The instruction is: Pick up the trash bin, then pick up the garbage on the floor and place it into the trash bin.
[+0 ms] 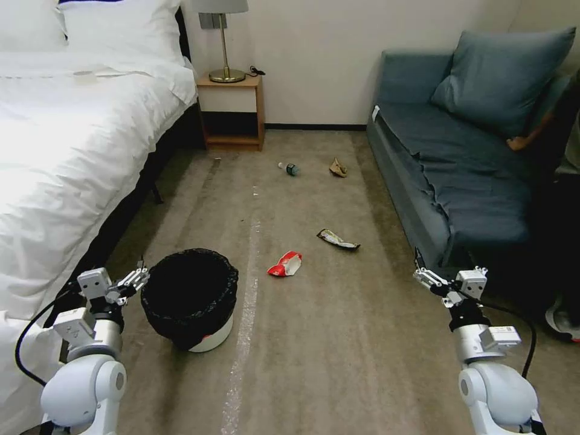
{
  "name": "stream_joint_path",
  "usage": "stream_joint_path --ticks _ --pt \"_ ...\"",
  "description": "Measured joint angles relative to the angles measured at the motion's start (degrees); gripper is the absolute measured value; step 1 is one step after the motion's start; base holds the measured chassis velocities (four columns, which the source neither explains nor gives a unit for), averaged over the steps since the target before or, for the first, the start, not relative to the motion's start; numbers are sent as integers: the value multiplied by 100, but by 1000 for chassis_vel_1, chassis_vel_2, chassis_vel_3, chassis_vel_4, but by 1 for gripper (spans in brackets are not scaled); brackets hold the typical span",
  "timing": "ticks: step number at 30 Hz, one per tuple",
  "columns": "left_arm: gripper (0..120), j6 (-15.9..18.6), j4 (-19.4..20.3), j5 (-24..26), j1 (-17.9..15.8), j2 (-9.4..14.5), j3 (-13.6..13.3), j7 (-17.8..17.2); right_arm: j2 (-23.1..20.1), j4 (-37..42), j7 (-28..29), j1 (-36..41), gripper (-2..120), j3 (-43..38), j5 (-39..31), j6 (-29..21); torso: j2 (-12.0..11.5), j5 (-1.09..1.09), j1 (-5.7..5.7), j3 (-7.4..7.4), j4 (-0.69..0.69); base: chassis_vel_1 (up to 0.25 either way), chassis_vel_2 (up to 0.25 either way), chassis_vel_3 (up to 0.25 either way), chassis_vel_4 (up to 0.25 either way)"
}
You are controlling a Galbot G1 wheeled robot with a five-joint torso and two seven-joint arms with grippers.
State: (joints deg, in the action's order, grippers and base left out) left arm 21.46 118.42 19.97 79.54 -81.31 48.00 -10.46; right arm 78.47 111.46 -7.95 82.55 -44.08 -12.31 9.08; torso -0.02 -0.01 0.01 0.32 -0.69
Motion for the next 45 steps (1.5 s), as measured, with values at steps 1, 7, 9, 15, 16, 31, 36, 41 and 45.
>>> stream_joint_path --ticks 1,7,9,15,16,31,36,41,45 --pt "100 102 -68 122 -70 -2 -23 -123 -11 20 0 10 100 -24 -2 0 0 0 0 0 0 0 0 0 0" --pt "100 417 -180 518 -182 -11 -93 -400 -22 40 -2 54 100 -72 -15 0 0 1 0 0 0 0 0 0 0" --pt "100 579 -266 661 -252 -10 -111 -539 -22 34 -7 69 100 -77 -18 3 0 0 0 0 0 0 0 0 0" --pt "100 779 -486 837 -399 -9 -117 -727 -10 -28 -24 73 100 -76 -16 26 0 1 0 0 0 0 0 0 0" --pt "100 779 -486 837 -399 -9 -117 -727 -10 -28 -24 73 100 -76 -16 26 0 1 0 0 0 0 0 0 0" --pt "100 940 -981 1234 -713 -44 -111 -845 29 -248 -131 85 100 -60 23 119 0 0 0 0 0 0 0 0 0" --pt "100 934 -1184 1229 -835 -73 -109 -819 34 -254 -131 76 100 -52 18 125 0 0 0 0 0 0 0 0 0" --pt "99 916 -1339 1220 -925 -100 -132 -806 36 -268 -88 63 100 -47 12 155 0 0 0 0 0 0 0 0 0" --pt "98 896 -1409 1222 -976 -115 -151 -786 50 -268 -80 66 100 -50 6 158 0 0 0 0 0 0 0 0 0"
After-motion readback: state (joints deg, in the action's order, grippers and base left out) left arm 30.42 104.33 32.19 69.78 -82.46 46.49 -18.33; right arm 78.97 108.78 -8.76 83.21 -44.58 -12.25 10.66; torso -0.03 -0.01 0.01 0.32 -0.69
